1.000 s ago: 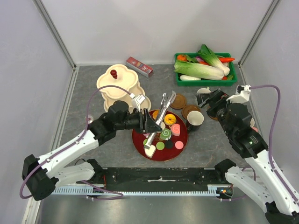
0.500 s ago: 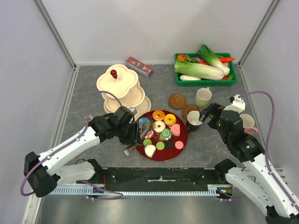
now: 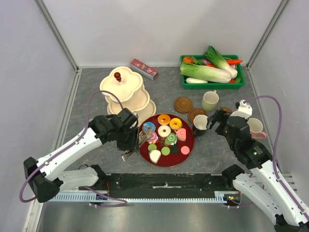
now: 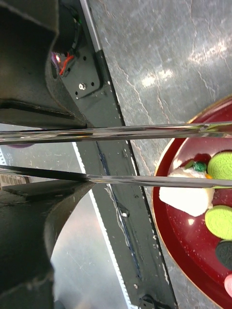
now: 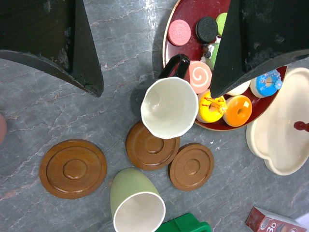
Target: Serve the afternoon tea
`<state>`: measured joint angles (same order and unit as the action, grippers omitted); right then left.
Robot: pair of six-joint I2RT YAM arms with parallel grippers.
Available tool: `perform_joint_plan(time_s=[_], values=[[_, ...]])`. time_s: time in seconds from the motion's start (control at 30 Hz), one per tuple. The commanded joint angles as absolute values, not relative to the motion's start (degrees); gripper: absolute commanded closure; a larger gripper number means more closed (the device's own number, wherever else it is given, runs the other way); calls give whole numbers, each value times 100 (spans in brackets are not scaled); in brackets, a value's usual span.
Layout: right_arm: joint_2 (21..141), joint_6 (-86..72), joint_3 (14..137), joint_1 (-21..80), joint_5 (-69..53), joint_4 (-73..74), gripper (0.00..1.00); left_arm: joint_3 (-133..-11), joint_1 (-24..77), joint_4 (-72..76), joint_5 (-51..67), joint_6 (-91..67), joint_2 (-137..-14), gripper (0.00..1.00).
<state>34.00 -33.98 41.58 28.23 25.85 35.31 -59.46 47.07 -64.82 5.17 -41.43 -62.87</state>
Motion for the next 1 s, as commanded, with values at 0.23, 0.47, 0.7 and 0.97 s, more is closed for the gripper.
perform_joint_plan(time_s=[0.23, 0.47, 0.7, 0.97], values=[[3314, -3120, 4078, 2821, 2760, 3481, 2, -6820, 4772, -7304, 316, -3691, -6960, 51], [3305, -3032, 4087, 2821, 2760, 3489, 2, -6864, 4790, -6961, 650, -3735, -7049, 50], [3296, -3059, 4096, 2821, 2769, 3480, 2, -6829, 4799, -6768, 791, -3657, -7040, 49], [3278, -3102, 4104, 2821, 2742, 3472, 2, -6829, 4790, -6794, 484, -3384, -7154, 48]])
